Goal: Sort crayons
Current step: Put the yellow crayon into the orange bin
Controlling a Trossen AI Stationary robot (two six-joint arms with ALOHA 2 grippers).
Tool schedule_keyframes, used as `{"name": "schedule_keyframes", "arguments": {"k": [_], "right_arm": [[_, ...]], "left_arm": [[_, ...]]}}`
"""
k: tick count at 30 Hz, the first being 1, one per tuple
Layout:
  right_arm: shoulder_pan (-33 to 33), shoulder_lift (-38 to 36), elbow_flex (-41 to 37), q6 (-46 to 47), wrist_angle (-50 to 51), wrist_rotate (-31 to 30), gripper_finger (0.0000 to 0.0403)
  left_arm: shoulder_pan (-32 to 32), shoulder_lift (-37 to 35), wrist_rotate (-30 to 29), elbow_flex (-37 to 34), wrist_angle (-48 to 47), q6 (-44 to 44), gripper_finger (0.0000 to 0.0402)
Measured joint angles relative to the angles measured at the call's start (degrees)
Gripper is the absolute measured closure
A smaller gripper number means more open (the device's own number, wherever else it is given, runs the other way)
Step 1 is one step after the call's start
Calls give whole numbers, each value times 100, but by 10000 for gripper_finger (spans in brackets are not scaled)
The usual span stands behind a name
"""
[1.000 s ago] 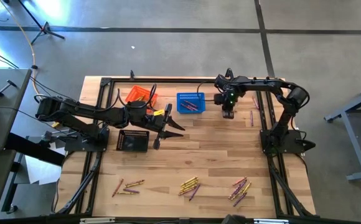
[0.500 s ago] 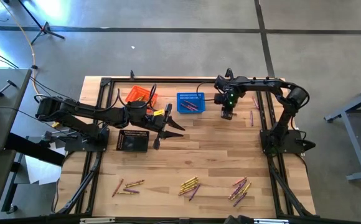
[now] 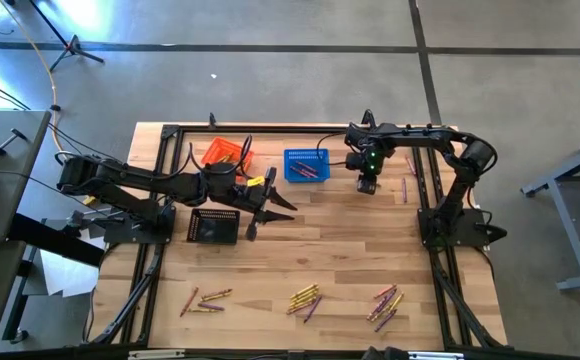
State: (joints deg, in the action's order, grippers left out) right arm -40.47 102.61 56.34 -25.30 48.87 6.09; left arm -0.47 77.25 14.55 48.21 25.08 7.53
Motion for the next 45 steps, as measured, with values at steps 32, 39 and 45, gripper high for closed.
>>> {"name": "schedule_keyframes", "arguments": {"k": [32, 39, 45], "right_arm": [[193, -1191, -45, 568, 91, 691, 395], [855, -2080, -36, 1023, -403, 963, 395], [1692, -2876, -31, 1285, -1123, 976, 394]], "left_arm": [[-100, 642, -1514, 4, -647, -692, 310], [-100, 1545, -1742, 2, 668, -471, 310], [-98, 2072, -1784, 2, 2091, -393, 310]]}}
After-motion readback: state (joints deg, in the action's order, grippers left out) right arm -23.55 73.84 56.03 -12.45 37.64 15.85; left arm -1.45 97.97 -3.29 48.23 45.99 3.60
